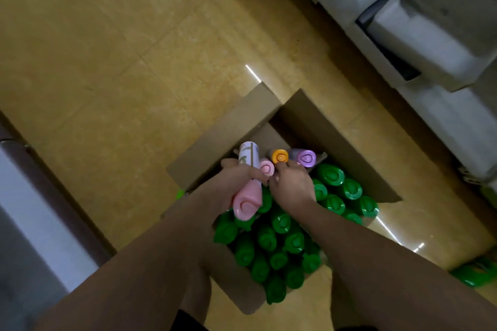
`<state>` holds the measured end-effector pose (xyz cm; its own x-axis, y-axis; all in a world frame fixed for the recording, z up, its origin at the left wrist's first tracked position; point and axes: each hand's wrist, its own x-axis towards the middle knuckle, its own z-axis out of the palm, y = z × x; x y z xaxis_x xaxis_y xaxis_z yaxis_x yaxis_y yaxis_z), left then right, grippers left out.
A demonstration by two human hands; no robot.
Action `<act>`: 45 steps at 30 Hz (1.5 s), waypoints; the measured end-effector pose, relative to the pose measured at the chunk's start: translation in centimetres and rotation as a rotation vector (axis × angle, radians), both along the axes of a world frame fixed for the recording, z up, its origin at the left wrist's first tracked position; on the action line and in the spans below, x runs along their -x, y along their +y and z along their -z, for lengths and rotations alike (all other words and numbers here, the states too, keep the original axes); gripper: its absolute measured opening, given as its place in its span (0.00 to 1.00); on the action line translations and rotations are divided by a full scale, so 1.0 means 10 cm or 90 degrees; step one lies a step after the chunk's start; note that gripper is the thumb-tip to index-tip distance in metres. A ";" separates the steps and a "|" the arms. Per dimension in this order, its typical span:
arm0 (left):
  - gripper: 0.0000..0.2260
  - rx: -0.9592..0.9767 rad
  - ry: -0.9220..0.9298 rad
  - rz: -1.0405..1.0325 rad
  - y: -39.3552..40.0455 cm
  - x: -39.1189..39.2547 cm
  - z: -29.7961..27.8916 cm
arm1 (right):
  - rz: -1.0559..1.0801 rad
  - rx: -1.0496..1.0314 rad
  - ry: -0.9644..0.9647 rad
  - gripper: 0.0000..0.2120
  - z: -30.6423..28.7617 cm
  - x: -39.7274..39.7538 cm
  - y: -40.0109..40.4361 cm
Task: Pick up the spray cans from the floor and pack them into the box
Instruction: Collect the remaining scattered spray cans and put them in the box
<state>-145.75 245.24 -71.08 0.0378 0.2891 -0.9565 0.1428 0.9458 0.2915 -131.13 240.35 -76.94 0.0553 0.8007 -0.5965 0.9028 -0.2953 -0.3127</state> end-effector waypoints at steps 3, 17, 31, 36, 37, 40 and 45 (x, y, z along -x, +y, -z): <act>0.27 -0.002 -0.034 0.028 0.22 -0.43 -0.05 | 0.073 -0.024 0.021 0.15 0.05 -0.37 -0.03; 0.12 -0.164 0.172 0.553 0.79 -1.46 0.76 | 0.191 -0.035 0.085 0.15 0.32 -1.14 -0.12; 0.20 -0.157 0.174 0.951 0.72 -1.73 1.67 | 0.165 -0.081 0.097 0.15 0.84 -1.49 0.12; 0.19 -0.160 0.155 0.778 0.69 -1.65 1.39 | 0.186 -0.042 0.095 0.17 0.62 -1.50 0.03; 0.18 -0.166 0.153 0.760 0.71 -1.64 1.26 | 0.187 -0.034 0.093 0.17 0.54 -1.50 0.02; 0.16 -0.186 0.153 0.730 0.73 -1.64 0.82 | 0.193 -0.022 0.089 0.18 0.23 -1.49 -0.01; 0.23 -0.226 0.179 0.708 0.70 -1.70 -0.19 | 0.192 -0.032 0.085 0.18 -0.51 -1.55 0.04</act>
<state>-128.76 252.22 -69.23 0.2372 0.4795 -0.8449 0.9306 0.1375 0.3393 -115.60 240.70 -71.87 0.2184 0.7883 -0.5753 0.7265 -0.5249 -0.4435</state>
